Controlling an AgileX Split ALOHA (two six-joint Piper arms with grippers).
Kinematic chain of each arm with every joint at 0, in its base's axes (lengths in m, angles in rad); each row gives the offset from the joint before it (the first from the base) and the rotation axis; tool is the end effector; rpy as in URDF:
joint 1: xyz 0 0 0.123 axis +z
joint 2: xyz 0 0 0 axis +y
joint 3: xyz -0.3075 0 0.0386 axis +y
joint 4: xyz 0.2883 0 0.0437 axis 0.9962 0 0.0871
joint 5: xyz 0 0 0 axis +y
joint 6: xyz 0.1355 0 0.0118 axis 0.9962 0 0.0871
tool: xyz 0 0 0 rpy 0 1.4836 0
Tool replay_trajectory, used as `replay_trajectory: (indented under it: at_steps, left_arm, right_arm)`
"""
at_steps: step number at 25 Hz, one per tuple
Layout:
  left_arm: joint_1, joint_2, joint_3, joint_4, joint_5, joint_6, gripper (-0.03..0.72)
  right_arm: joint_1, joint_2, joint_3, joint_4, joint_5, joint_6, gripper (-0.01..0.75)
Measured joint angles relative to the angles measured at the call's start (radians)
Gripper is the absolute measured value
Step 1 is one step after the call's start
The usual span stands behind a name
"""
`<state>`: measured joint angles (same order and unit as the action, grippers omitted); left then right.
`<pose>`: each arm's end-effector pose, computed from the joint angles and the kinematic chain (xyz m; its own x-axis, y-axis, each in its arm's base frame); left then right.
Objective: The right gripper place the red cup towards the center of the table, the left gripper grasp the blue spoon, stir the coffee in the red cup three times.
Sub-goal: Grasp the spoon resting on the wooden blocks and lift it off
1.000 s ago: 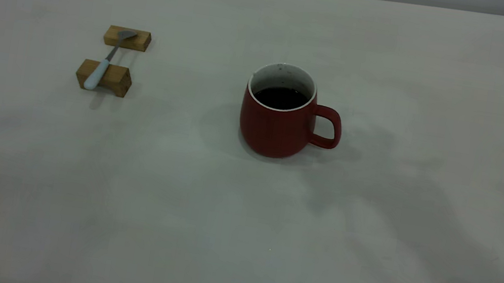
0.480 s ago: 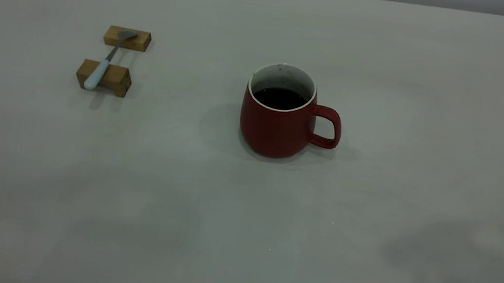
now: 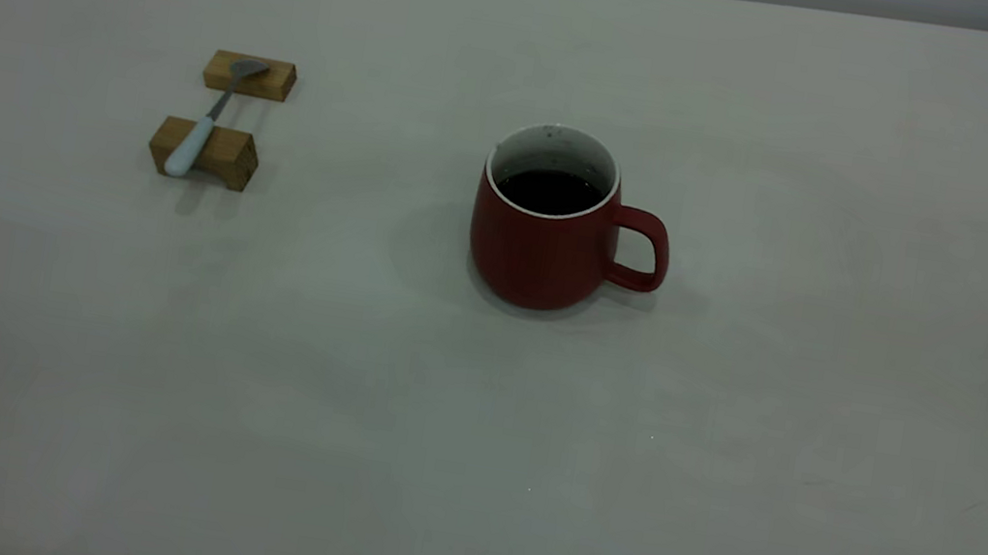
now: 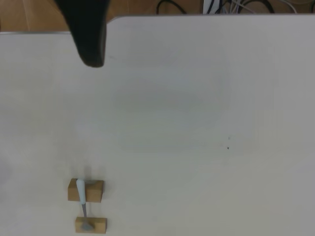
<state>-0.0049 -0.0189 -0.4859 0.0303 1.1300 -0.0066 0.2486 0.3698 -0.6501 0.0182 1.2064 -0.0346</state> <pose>0.0398 0.0035 0.2638 -0.5124 0.0088 -0.8587 -0.0154 0.9997 0.0195 0.0799 0.0227 0.2907 -0.7135 -0.2101 -0.6684 -0.2772 0.9608 -0.0061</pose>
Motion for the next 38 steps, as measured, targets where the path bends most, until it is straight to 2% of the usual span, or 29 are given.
replay_trajectory:
  at_steps: [5,9,38]
  left_arm:
    - [0.0,0.0,0.0,0.0,0.0,0.0,0.496]
    - [0.0,0.0,0.0,0.0,0.0,0.0,0.496]
    - [0.0,0.0,0.0,0.001,0.0,0.0,0.496]
  right_arm:
    - [-0.127,-0.25,0.103,-0.004,0.0,0.0,0.652]
    - [-0.172,-0.344,0.168,-0.004,-0.043,-0.001,0.649]
    - [-0.183,-0.351,0.181,-0.011,-0.07,-0.001,0.647]
